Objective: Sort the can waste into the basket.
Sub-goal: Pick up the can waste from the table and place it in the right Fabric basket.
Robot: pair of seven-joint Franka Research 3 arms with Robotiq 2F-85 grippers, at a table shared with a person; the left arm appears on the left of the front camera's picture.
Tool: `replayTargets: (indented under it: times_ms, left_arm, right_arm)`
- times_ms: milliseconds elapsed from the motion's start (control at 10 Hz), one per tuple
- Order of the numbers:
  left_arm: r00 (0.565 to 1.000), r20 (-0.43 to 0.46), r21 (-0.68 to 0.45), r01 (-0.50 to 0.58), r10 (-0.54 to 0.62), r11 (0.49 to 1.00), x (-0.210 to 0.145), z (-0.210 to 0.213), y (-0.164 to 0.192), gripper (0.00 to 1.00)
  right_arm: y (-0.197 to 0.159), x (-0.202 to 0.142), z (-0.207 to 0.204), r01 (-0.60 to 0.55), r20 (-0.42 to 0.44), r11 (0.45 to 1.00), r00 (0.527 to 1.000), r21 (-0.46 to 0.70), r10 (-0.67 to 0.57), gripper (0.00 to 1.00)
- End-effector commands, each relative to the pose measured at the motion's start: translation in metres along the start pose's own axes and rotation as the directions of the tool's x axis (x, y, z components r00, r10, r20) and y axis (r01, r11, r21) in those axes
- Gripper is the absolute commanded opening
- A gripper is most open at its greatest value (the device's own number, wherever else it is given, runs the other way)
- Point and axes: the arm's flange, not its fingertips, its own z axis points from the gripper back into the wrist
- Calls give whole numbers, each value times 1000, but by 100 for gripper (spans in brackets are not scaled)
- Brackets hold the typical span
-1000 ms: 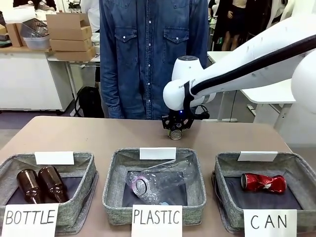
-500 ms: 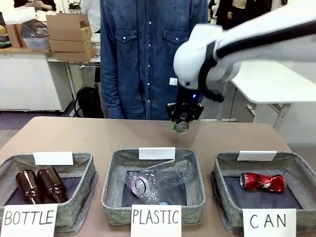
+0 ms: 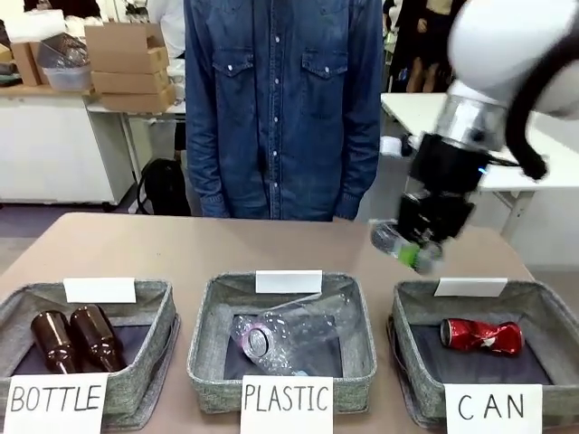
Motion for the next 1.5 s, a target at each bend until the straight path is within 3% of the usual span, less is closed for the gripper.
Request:
replayTargets:
  times_ms: [0, 200, 700, 800, 900, 1100, 1400]
  left_arm:
    - [1000, -1, -7, -10, 10, 1000, 0, 0, -2, 100]
    - [1000, -1, -7, -10, 10, 1000, 0, 0, -2, 100]
    - [1000, -1, -7, -10, 10, 1000, 0, 0, -2, 100]
    - [1000, -1, -7, -10, 10, 1000, 0, 0, -2, 100]
    - [1000, -1, -7, -10, 10, 1000, 0, 0, -2, 100]
    - [1000, -1, -7, -10, 10, 1000, 0, 0, -2, 100]
    - [1000, -1, -7, -10, 10, 1000, 0, 0, -2, 100]
  right_arm:
    - [-15, -55, 8, -2, -89, 999, 996, 49, 6, 2]
    - [-25, -91, 2, 112, -62, 990, 992, 92, -106, 2]
    - [-34, -102, -7, 133, -23, 987, 991, 90, -131, 2]
    - [-36, -103, -8, 145, 0, 986, 989, 86, -146, 88]
    - [-38, -105, -9, 146, 13, 986, 989, 82, -148, 100]
    - [-40, -106, -8, 137, 85, 988, 986, 71, -143, 100]
    - [-39, -105, -9, 128, 84, 989, 987, 71, -134, 100]
